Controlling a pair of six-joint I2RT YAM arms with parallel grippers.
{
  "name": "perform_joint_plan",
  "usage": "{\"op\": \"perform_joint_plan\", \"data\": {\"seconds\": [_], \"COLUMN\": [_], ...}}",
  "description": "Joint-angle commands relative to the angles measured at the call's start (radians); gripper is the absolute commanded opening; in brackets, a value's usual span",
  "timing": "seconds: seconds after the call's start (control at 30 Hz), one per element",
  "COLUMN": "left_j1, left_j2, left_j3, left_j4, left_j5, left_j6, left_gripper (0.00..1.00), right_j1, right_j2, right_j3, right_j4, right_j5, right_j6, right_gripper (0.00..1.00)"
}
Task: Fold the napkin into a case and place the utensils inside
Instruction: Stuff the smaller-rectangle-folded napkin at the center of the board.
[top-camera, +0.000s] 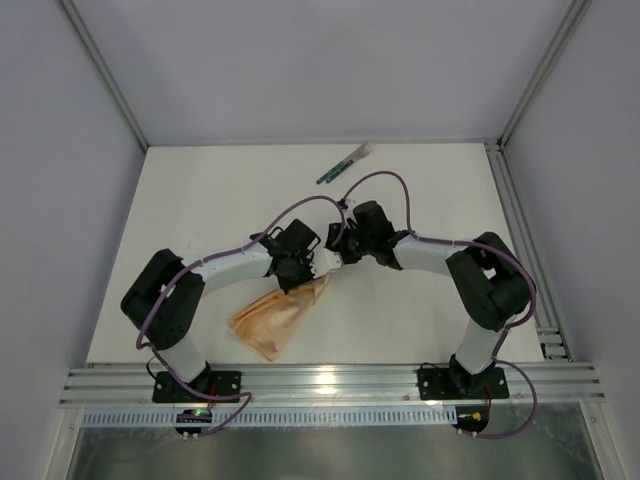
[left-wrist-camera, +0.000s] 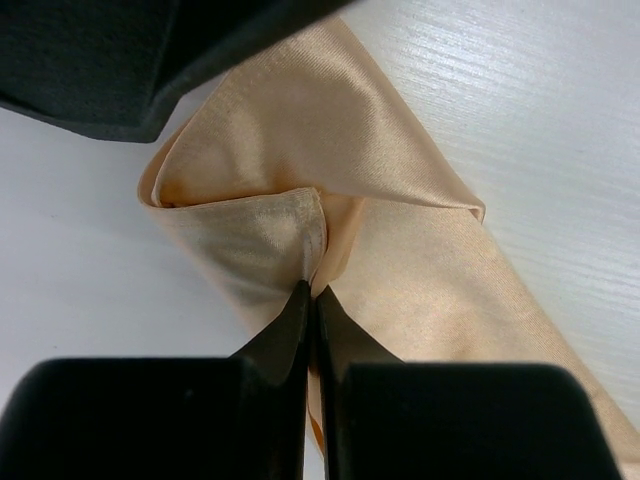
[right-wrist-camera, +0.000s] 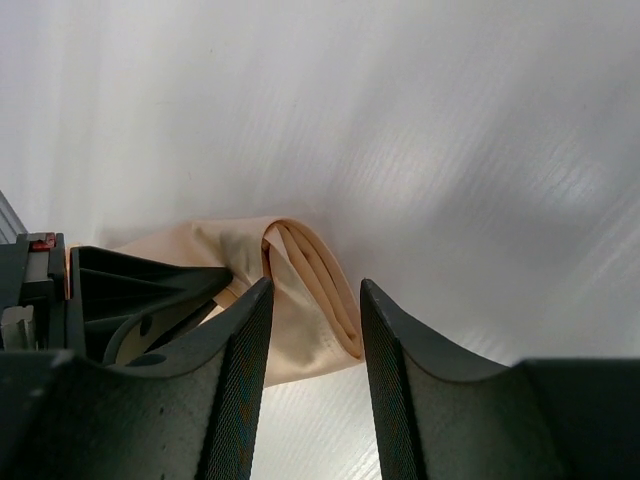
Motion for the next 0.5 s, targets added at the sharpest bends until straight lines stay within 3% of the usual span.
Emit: {"op": "perform_joint_plan", "data": {"seconds": [0.0, 0.47], "left_j1": [0.006, 0.007], "left_j2": [-0.017, -0.041], "left_j3": [-0.009, -0.039], "left_j4": [0.023, 0.061], "left_j5": [-0.005, 0.015], "left_j6": [-0.056, -0.083], "left_gripper": [0.02, 0.00], "right_j1": [-0.026, -0.084], "right_j2": [-0.021, -0.124], "right_j3": [-0.044, -0.224], "right_j4": [0.097, 0.203], "right_j5": [-0.018, 0.050], "right_j6": [0.108, 0.202], "right_gripper": [0.45, 0.43]}}
